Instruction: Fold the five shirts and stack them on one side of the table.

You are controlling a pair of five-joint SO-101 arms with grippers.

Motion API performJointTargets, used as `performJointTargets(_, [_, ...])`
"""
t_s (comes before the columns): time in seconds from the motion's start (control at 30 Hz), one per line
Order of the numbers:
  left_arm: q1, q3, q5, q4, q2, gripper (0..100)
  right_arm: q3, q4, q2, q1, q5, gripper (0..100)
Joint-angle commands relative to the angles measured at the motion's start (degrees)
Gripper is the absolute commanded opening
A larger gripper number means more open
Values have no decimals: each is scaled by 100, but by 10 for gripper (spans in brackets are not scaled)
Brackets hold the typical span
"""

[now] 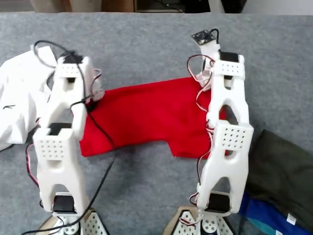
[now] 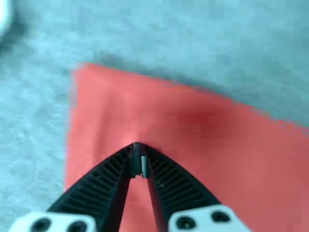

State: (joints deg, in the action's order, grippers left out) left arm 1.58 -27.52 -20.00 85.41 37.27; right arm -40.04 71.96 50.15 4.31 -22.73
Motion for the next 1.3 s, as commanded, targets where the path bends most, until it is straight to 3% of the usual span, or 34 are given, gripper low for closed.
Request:
performJointTargets(0.0, [-237, -1424, -26, 598, -66, 19, -224, 290, -989, 127, -53, 13])
performJointTargets(0.17, [-246, -3042, 431, 1486, -66, 19, -215, 677, -2000, 136, -62, 62])
performJointTargets(0.33, [-255, -3138, 870, 1547, -382, 19, -207, 1670, -2888, 92, -774, 177])
performJointTargets(0.53, [-686, -1547, 1055, 1530, -1429, 20, -198, 2673, -3521, 286, -1521, 179])
performJointTargets(0.63, [-967, -466, 1029, 1371, -1965, 20, -136, 3033, -3873, 409, -1881, 130])
performJointTargets(0.73, [-1178, 985, 1029, 791, -2738, 20, 400, 3015, -4479, 488, -1908, 58])
performJointTargets(0.9, [-1266, 3771, 1301, -774, -4585, 20, 2290, 2998, -5824, 497, -2620, 51])
performJointTargets(1.03, [-756, 4923, 1547, -1565, -5745, 21, 4022, 2646, -6870, 541, -3262, 83])
performJointTargets(1.17, [-62, 4844, 2057, -1415, -5947, 21, 5622, 2391, -7732, 497, -3798, 185])
performJointTargets(1.27, [818, 4738, 2453, -1345, -5938, 21, 6756, 1873, -8198, 462, -4114, 186])
